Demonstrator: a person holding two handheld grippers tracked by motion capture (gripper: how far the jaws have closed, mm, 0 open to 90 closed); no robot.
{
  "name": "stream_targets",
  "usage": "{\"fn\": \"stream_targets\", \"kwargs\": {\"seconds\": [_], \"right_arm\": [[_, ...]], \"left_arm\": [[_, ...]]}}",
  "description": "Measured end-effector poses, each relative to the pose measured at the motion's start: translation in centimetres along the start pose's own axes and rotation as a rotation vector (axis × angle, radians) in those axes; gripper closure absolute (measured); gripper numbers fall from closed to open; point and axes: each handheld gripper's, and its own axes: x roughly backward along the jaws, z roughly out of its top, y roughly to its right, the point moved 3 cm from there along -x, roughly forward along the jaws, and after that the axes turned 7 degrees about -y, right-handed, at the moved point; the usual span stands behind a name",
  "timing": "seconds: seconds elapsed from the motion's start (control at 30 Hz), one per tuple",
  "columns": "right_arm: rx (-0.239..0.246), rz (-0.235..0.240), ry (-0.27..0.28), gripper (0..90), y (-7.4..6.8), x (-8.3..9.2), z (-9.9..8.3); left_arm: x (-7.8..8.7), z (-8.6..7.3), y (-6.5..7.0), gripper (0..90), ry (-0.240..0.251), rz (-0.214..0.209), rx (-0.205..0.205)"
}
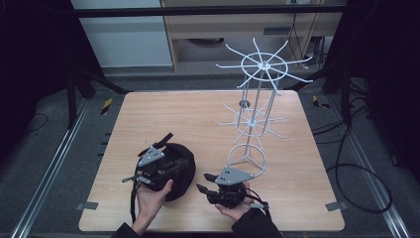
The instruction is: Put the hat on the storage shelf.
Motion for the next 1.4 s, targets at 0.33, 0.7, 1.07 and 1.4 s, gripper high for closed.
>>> {"fn": "stream_targets", "kwargs": {"seconds": [0.33, 0.7, 1.07, 1.4], "right_arm": [[-0.048, 0.008, -0.012, 46.6, 0.5, -1.0, -0.3], [-0.089, 0.145, 0.040, 69.4, 0.8, -0.8, -0.1], [-0.046, 0.077, 0.038, 89.9, 1.3, 0.9, 0.7], [0.106, -0.046, -0.038, 90.0, 1.3, 2.6, 2.4]], "left_arm": [[2.5, 1.4, 2.6, 83.8, 0.089, -0.067, -0.083], [2.3, 1.2, 4.0, 84.0, 0.084, -0.125, -0.133], [2.8, 1.5, 3.9, 82.7, 0.117, -0.107, -0.173], [3.4, 1.0, 3.2, 81.7, 0.115, -0.089, -0.187]]}}
